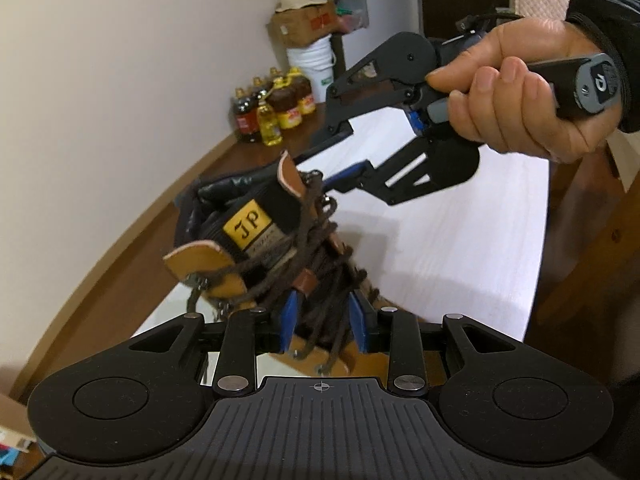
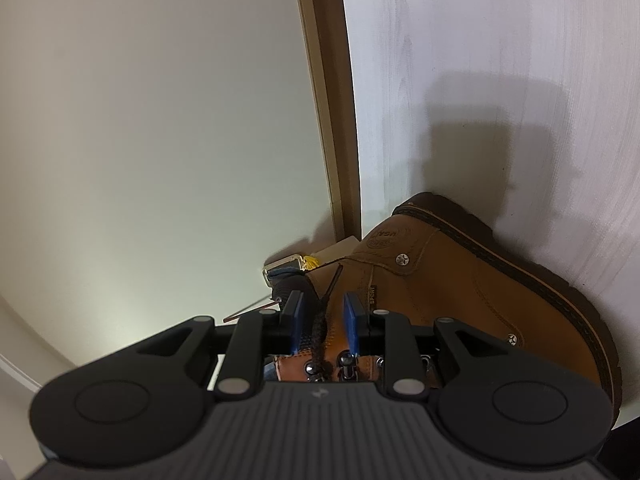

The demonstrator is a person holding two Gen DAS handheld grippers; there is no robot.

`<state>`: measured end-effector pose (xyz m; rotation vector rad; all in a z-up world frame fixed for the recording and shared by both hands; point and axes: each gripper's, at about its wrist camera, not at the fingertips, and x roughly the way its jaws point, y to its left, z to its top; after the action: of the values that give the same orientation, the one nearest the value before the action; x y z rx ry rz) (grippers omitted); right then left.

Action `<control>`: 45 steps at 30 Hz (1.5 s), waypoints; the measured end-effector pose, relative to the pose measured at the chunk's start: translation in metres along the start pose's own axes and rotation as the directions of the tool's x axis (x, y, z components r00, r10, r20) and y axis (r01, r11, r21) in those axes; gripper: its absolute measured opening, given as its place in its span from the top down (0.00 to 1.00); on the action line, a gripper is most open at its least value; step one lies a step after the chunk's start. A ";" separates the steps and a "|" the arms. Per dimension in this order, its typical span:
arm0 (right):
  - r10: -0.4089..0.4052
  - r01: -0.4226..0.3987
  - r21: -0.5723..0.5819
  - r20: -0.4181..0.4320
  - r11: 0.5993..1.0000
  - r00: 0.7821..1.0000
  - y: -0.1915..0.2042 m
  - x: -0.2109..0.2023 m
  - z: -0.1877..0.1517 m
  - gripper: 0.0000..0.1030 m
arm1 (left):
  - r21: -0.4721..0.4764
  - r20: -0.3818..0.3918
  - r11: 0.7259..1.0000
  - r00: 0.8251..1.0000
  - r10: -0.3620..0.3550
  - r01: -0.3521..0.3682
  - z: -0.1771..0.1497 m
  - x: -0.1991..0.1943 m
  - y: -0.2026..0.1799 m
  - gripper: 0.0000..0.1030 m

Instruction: Lace up shoes with both hands

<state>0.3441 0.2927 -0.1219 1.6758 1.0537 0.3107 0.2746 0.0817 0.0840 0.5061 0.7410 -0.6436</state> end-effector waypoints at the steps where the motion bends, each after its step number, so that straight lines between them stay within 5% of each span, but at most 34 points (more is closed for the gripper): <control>1: 0.001 -0.001 0.002 0.001 1.000 1.000 0.001 0.018 -0.005 0.75 | 0.005 0.005 1.000 1.000 0.009 -0.009 0.001 0.001 -0.001 0.68; 8: 0.015 -0.015 0.002 0.018 1.000 1.000 -0.012 0.027 -0.011 0.76 | 0.073 0.057 0.992 0.994 0.096 -0.100 0.000 -0.011 -0.005 0.68; 21: 0.016 -0.016 0.027 0.002 0.999 1.000 -0.016 0.022 -0.007 0.76 | 0.065 0.058 0.994 0.995 0.084 -0.087 0.002 -0.003 0.001 0.68; 24: 0.017 -0.017 -0.003 -0.005 1.000 1.000 -0.017 0.022 -0.005 0.96 | 0.063 0.060 0.994 0.995 0.084 -0.088 0.002 -0.001 0.002 0.68; 28: 0.041 -0.041 -0.044 0.009 0.998 0.999 -0.009 0.016 -0.005 0.98 | 0.071 0.062 0.992 0.993 0.096 -0.100 0.001 -0.001 0.002 0.68; 31: 0.076 -0.070 -0.066 0.095 0.995 0.993 -0.003 -0.003 0.006 0.98 | 0.073 0.079 0.992 0.992 0.102 -0.108 0.002 -0.004 0.003 0.68; 38: -0.029 0.036 -0.075 0.097 0.997 0.995 -0.023 -0.035 0.004 0.98 | 0.063 0.103 0.995 0.992 0.075 -0.082 -0.001 -0.017 0.001 0.68; 45: -0.050 0.050 -0.020 0.024 0.999 0.998 -0.057 -0.021 -0.012 0.98 | -0.030 0.044 0.986 0.986 0.164 -0.162 -0.026 -0.027 0.031 0.65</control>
<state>0.2966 0.2856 -0.1615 1.6286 1.0701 0.2678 0.2690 0.1291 0.0941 0.5197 0.6561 -0.4907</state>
